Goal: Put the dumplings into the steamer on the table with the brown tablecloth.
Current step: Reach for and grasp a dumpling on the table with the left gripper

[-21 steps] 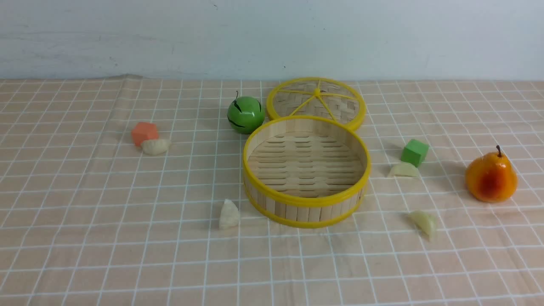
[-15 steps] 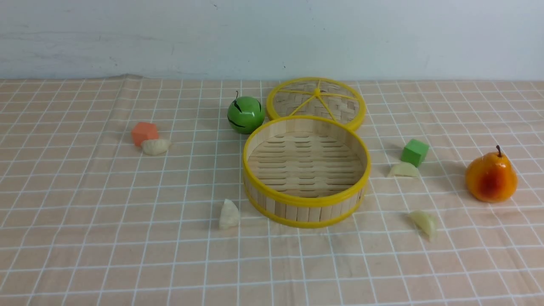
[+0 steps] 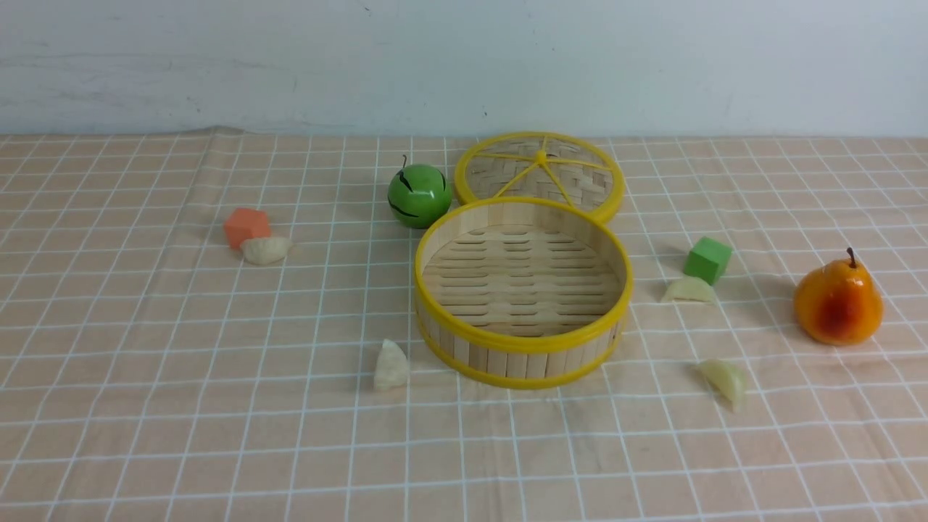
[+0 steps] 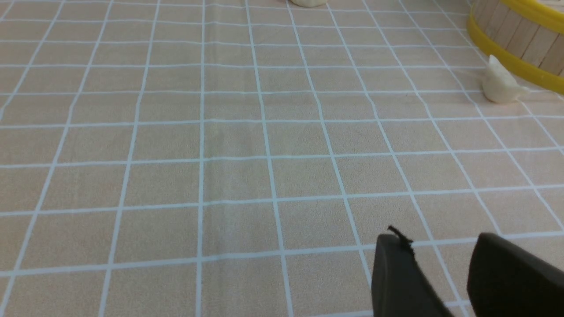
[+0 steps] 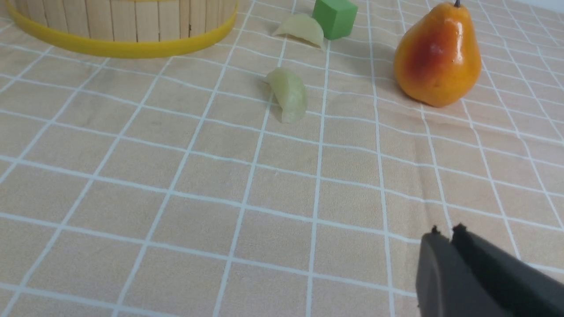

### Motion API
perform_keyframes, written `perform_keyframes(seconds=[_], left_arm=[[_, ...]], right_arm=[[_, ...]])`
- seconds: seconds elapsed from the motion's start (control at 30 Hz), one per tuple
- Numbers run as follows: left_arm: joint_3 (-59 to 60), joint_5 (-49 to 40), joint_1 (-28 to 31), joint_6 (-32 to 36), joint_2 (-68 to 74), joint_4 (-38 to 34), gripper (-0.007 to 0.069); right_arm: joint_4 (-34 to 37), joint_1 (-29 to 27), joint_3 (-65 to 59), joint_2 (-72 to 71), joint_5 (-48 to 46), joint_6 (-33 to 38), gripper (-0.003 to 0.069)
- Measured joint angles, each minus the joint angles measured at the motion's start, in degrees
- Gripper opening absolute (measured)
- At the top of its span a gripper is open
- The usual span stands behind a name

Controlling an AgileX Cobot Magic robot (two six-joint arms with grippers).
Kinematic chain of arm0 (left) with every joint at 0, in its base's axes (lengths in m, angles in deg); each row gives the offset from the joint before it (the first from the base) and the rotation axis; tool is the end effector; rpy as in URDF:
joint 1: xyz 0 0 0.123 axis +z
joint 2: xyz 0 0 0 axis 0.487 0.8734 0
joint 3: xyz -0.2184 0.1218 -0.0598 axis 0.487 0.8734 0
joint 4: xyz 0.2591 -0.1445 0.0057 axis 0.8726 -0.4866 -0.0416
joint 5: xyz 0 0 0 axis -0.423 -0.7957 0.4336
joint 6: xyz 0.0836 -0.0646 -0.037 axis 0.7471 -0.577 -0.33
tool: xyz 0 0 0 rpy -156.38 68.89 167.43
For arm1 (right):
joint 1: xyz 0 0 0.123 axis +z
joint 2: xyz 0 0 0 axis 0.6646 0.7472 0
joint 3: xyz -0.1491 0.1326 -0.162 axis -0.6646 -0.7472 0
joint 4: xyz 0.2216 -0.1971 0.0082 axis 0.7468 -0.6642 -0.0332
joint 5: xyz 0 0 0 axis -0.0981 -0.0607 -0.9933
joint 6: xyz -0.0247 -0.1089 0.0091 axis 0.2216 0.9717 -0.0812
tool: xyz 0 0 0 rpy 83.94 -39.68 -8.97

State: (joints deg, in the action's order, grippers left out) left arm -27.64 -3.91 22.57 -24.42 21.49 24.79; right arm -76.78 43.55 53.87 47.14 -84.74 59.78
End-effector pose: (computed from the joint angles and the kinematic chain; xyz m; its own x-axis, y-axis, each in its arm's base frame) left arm 0.1446 -0.0174 0.1600 -0.3349 -0.0793 -0.9389 0.0818 0.9902 -0.1128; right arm 0.1451 0.0101 0.1668 -0.2975 -0.1647 -0.9404 -0.1255 0.9832 -0.1325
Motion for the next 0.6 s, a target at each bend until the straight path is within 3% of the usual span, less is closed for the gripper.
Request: perform_keyframes(seconds=[0.6], left_arm=[[0.00, 0.14, 0.00, 0.00, 0.00, 0.00, 0.0238]], right_arm=[[-0.13, 0.00, 0.00, 0.00, 0.00, 0.00, 0.0067]])
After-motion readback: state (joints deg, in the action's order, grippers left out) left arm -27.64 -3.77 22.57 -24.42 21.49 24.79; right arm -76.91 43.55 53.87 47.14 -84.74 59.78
